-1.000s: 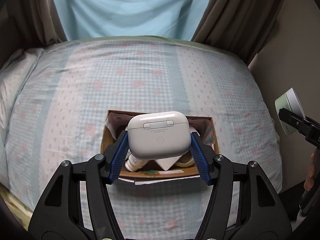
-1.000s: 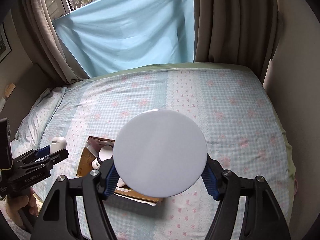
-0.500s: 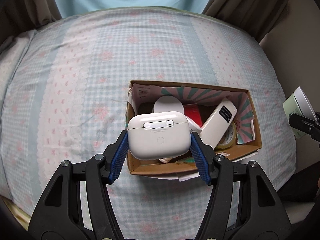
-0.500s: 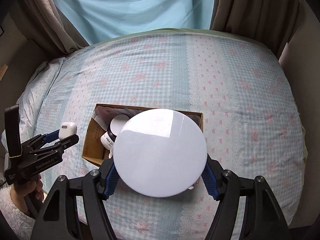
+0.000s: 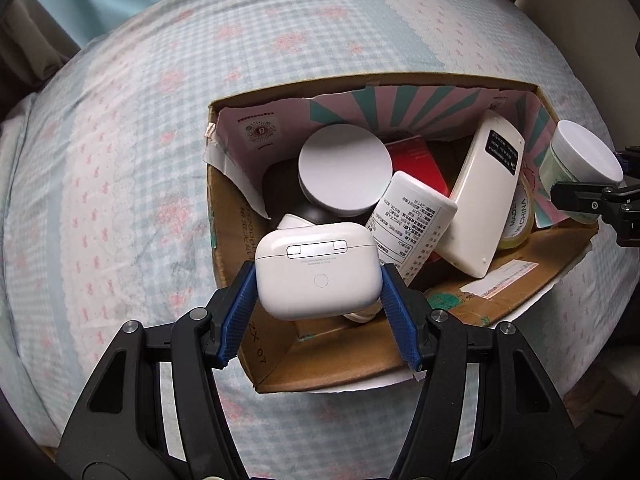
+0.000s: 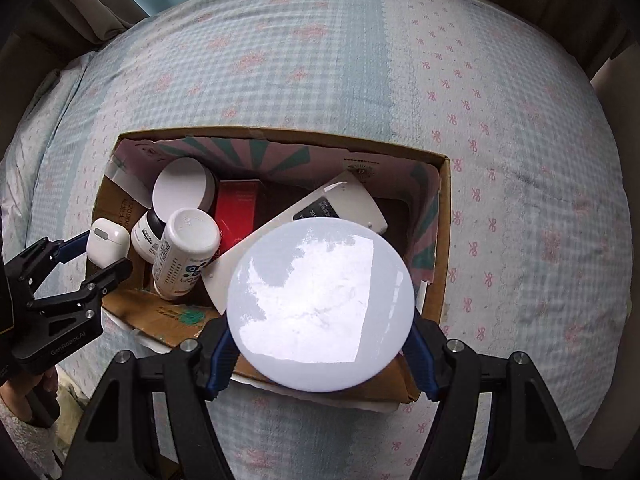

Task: Organize rigid objects
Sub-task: 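Carry the earbud case and round jar over the cardboard box with both tools, then lower the earbud case and jar into the box and open both tools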

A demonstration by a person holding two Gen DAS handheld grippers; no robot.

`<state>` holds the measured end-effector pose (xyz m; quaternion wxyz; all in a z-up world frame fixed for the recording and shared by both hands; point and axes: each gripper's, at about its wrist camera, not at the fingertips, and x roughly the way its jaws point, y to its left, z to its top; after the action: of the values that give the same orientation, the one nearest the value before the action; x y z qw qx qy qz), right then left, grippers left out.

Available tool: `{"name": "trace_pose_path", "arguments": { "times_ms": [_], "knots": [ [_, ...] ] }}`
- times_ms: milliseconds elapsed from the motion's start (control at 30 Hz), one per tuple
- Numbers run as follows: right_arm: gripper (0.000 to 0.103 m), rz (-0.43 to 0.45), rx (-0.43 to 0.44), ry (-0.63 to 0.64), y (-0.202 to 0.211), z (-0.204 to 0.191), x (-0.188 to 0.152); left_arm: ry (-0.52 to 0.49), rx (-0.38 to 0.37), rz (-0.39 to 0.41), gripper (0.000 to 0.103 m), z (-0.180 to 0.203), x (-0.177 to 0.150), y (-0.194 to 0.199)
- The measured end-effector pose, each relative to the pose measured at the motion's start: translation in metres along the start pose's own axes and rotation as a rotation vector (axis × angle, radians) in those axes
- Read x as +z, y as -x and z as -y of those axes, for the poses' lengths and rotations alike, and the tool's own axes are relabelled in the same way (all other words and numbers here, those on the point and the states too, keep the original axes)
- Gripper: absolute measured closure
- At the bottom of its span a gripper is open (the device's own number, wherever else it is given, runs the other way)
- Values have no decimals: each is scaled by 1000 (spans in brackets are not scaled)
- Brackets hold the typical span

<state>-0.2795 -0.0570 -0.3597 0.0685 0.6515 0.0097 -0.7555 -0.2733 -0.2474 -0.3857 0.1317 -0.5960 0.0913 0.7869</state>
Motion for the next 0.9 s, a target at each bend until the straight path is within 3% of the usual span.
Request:
{"name": "trace_pose_path", "arguments": {
  "times_ms": [367,433,467,500,533,567,700,900],
  "knots": [
    [36,-87,64,-1,-22,-3,9,-15,-12,-4,42,-1,2,-5],
    [36,-126,71,1,-28,-4,9,1,-49,1,16,-2,2,-3],
    [31,-145,87,2,-29,-3,9,6,-87,9,10,-1,2,0],
    [13,-147,118,2,-27,-3,9,3,-95,20,0,1,1,4],
    [3,-135,143,3,-23,-2,8,-7,-87,28,0,4,0,8],
    [0,-109,147,5,-17,-1,8,-19,-69,30,0,6,-1,10],
    [0,-22,85,17,7,2,7,2,-76,23,0,5,-7,15],
    [0,-19,87,3,10,7,0,64,-77,25,0,-6,-14,23]
  ]
}}
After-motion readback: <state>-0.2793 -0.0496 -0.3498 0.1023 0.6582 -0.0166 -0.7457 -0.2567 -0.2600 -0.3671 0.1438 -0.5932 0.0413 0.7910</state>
